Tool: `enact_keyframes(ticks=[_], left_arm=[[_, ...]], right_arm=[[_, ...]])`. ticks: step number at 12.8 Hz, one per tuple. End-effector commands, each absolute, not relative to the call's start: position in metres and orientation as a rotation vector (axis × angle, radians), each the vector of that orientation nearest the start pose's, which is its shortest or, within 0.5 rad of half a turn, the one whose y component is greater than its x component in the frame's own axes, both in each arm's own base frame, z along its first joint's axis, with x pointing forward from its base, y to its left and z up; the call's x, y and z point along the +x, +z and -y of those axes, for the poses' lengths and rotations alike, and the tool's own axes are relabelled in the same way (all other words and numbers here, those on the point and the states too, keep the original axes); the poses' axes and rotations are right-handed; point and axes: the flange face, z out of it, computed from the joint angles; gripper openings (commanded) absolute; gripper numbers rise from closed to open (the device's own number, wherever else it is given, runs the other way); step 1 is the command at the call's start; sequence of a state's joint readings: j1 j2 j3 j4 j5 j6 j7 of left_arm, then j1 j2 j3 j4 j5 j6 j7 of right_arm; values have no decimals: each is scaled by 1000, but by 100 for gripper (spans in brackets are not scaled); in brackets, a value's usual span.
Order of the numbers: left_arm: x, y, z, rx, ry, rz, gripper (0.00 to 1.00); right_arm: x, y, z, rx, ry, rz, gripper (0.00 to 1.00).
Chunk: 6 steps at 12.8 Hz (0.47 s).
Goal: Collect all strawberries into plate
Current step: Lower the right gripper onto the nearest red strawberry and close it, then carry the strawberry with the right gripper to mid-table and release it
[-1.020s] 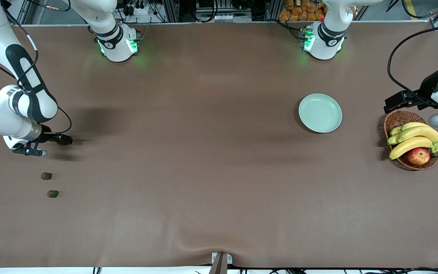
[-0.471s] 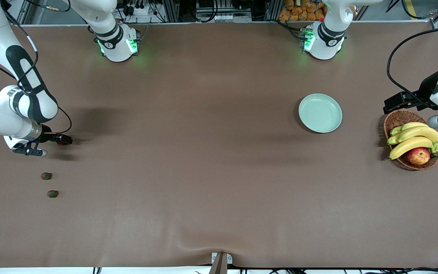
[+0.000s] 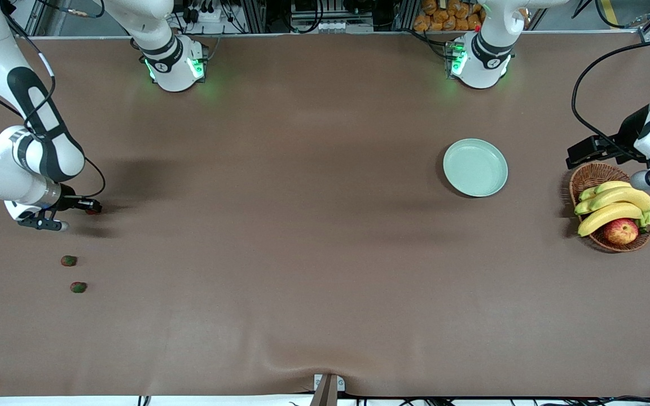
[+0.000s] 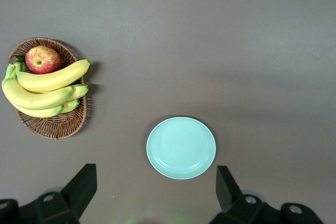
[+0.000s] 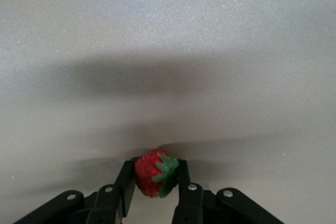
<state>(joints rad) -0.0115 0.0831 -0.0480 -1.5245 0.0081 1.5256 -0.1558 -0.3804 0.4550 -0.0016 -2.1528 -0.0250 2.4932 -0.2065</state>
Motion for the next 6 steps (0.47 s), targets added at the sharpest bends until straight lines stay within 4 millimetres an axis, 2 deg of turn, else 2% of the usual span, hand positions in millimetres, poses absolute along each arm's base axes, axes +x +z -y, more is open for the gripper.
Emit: enact_keyframes(ticks=[1,3,6], left_arm=[[573,598,29,-3120,125,130,100],[573,598,30,-3121,125,127,100],[573,598,33,-3120,127,122,100]], right_arm=[[518,190,202,-3109,144,-202,0],[536,219,175,-3108,166,-113,0],[572,268,114,-3111,185,66,0]])
